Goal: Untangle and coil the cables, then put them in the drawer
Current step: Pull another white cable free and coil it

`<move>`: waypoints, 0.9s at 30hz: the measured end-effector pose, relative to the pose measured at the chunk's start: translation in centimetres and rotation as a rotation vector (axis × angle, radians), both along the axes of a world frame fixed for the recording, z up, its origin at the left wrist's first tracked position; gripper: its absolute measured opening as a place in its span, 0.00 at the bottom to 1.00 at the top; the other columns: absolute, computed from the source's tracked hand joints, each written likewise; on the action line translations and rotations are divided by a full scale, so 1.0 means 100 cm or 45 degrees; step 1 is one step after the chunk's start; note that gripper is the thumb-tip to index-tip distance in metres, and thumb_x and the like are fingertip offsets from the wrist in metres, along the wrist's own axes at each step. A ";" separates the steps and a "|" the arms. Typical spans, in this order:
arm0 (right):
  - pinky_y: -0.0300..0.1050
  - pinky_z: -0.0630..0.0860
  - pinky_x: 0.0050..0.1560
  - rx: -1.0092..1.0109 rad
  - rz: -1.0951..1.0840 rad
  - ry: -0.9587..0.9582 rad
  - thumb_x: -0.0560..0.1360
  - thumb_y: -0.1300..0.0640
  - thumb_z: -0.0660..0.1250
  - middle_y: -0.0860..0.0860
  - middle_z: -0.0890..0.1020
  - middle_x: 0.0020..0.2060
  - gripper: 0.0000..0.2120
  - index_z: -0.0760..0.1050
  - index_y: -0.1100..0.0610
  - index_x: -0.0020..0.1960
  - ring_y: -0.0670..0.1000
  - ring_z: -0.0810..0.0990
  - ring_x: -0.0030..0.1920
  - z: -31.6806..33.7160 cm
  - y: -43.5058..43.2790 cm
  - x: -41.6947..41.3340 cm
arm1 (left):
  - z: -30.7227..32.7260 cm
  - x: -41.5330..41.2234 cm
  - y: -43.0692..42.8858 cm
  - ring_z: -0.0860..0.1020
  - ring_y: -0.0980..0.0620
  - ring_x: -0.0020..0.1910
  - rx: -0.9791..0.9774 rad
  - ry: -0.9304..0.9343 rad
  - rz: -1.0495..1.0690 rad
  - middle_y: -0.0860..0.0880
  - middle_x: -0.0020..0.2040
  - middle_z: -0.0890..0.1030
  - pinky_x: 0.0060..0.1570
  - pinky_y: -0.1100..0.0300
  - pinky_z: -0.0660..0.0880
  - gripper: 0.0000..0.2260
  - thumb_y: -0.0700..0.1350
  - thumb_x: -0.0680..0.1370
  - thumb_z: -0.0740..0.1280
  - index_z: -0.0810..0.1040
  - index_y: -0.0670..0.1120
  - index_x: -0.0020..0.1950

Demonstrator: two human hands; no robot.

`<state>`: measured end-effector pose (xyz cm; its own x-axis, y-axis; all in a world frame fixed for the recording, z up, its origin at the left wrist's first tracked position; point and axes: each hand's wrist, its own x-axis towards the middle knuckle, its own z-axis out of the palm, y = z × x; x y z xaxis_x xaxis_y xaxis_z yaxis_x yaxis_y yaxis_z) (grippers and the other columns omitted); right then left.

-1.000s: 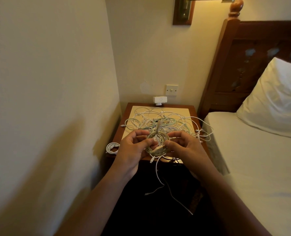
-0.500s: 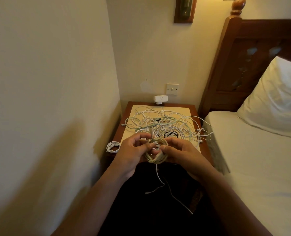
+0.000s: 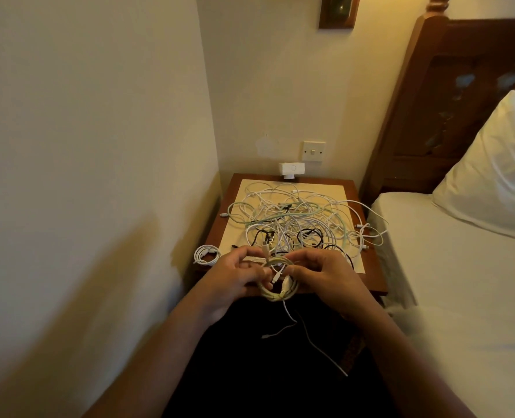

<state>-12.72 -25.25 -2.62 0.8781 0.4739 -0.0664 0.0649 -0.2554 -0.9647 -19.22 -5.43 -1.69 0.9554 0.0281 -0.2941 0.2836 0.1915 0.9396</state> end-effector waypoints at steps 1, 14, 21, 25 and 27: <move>0.53 0.86 0.50 -0.021 0.052 0.005 0.79 0.63 0.72 0.55 0.88 0.44 0.07 0.84 0.55 0.56 0.57 0.88 0.47 0.000 0.000 0.001 | 0.002 0.000 0.002 0.81 0.45 0.43 -0.094 0.036 -0.056 0.40 0.44 0.81 0.46 0.53 0.82 0.16 0.35 0.78 0.70 0.76 0.40 0.66; 0.67 0.82 0.53 0.015 -0.048 0.043 0.76 0.59 0.75 0.55 0.88 0.42 0.05 0.84 0.54 0.52 0.64 0.86 0.47 -0.011 0.011 0.009 | -0.026 0.011 0.001 0.83 0.62 0.49 0.977 -0.412 0.007 0.56 0.53 0.87 0.52 0.68 0.77 0.18 0.38 0.80 0.70 0.83 0.57 0.65; 0.66 0.80 0.57 0.017 -0.003 0.064 0.78 0.58 0.73 0.53 0.88 0.45 0.04 0.85 0.52 0.53 0.64 0.85 0.51 -0.014 0.012 0.019 | -0.009 0.014 0.021 0.83 0.46 0.47 0.056 0.034 -0.117 0.42 0.48 0.85 0.56 0.47 0.81 0.14 0.36 0.80 0.68 0.82 0.45 0.65; 0.59 0.82 0.59 -0.011 0.059 0.100 0.80 0.57 0.71 0.48 0.88 0.49 0.07 0.83 0.50 0.56 0.51 0.87 0.52 -0.012 0.014 0.029 | -0.011 0.023 0.033 0.85 0.45 0.49 0.118 -0.019 -0.003 0.37 0.53 0.86 0.47 0.55 0.84 0.13 0.33 0.78 0.70 0.82 0.41 0.62; 0.57 0.82 0.60 -0.053 0.047 0.068 0.80 0.55 0.71 0.46 0.88 0.51 0.08 0.82 0.47 0.58 0.47 0.86 0.53 -0.014 0.014 0.035 | -0.018 0.036 0.044 0.86 0.47 0.46 0.177 -0.059 0.162 0.38 0.51 0.86 0.44 0.57 0.84 0.12 0.32 0.77 0.70 0.82 0.41 0.60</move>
<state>-9.18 -23.87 -4.06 0.8549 0.5014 -0.1328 0.0237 -0.2935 -0.9557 -15.59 -1.00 -3.45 0.9540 0.1871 -0.2345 0.2209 0.0906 0.9711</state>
